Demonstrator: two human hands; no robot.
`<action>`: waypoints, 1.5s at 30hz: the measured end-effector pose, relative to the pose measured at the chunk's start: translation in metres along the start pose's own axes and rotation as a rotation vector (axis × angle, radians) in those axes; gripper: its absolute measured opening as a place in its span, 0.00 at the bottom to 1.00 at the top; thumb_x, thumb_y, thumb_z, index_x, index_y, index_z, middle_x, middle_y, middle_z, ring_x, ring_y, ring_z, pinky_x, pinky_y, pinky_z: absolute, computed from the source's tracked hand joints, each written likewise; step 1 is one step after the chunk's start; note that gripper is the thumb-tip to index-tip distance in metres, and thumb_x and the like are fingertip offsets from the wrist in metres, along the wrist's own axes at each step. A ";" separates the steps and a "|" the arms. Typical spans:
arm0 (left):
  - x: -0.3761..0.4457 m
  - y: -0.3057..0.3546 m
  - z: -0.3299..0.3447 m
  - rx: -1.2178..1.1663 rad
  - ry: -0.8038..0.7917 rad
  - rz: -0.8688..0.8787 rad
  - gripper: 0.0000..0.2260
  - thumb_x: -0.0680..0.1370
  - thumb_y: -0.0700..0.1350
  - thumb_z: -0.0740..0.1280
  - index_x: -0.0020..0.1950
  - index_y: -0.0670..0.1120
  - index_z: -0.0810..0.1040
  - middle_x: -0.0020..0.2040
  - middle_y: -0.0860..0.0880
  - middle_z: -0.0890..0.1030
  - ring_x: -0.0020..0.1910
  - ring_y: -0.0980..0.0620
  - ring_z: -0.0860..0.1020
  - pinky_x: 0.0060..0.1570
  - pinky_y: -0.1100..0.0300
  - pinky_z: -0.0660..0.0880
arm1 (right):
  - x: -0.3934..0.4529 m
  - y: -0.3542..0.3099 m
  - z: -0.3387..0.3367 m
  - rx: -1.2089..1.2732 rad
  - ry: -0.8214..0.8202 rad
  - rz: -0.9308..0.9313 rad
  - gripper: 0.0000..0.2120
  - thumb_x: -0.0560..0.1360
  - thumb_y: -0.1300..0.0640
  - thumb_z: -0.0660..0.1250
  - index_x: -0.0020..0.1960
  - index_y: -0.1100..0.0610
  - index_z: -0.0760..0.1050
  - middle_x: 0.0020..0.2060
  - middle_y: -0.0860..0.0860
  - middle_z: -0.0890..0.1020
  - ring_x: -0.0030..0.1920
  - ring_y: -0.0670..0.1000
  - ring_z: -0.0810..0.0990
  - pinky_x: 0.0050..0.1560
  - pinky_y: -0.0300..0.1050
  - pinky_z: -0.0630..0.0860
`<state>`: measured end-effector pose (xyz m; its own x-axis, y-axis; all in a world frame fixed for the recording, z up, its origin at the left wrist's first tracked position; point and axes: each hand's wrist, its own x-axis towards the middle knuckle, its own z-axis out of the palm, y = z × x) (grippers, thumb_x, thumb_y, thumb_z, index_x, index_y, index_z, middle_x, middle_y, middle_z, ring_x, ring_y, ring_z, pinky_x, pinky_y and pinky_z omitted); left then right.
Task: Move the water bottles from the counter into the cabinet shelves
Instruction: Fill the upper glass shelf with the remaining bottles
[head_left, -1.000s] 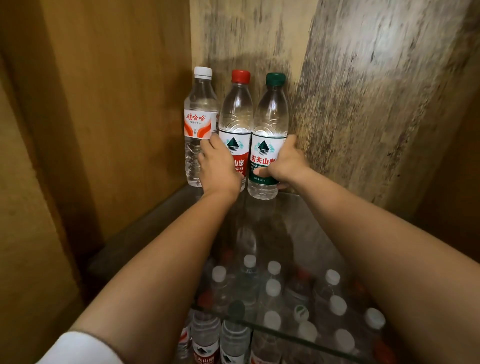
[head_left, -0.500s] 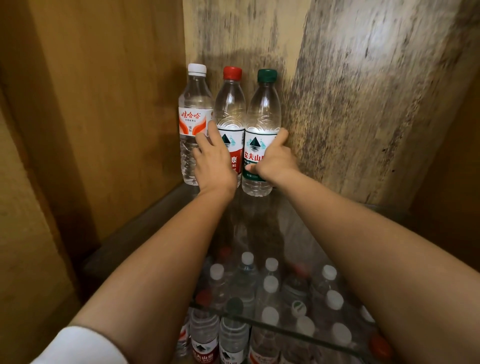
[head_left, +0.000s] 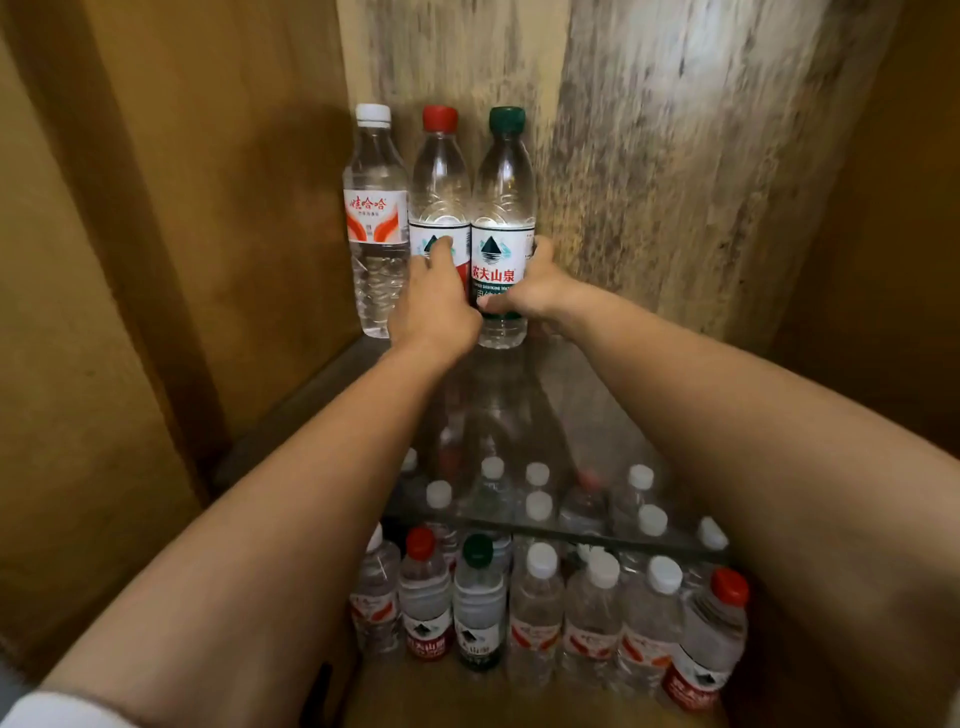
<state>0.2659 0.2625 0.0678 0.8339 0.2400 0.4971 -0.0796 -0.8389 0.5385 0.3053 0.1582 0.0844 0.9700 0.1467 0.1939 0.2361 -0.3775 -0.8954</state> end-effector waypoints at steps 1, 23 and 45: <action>-0.003 0.004 -0.001 -0.012 -0.023 0.016 0.30 0.72 0.40 0.70 0.71 0.46 0.62 0.65 0.42 0.71 0.64 0.40 0.71 0.62 0.46 0.70 | -0.007 0.000 -0.003 0.003 -0.015 -0.014 0.36 0.69 0.68 0.71 0.69 0.61 0.53 0.62 0.59 0.72 0.61 0.56 0.73 0.61 0.51 0.73; -0.263 0.114 0.055 -0.652 -0.159 0.757 0.04 0.75 0.41 0.65 0.47 0.48 0.78 0.30 0.53 0.76 0.31 0.61 0.73 0.32 0.72 0.69 | -0.320 0.084 -0.186 -0.297 0.120 -0.212 0.08 0.75 0.54 0.63 0.38 0.50 0.76 0.28 0.43 0.76 0.33 0.43 0.77 0.33 0.31 0.70; -0.341 0.209 0.338 -0.773 -0.371 -0.365 0.20 0.78 0.40 0.62 0.69 0.48 0.63 0.55 0.53 0.74 0.50 0.59 0.75 0.56 0.53 0.75 | -0.258 0.404 -0.308 0.023 0.198 0.468 0.02 0.74 0.57 0.66 0.44 0.53 0.73 0.37 0.51 0.77 0.34 0.47 0.76 0.32 0.39 0.75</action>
<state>0.1491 -0.1598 -0.2193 0.9895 0.1413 0.0298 -0.0082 -0.1517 0.9884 0.1686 -0.3140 -0.2041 0.9645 -0.2103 -0.1599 -0.2256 -0.3404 -0.9128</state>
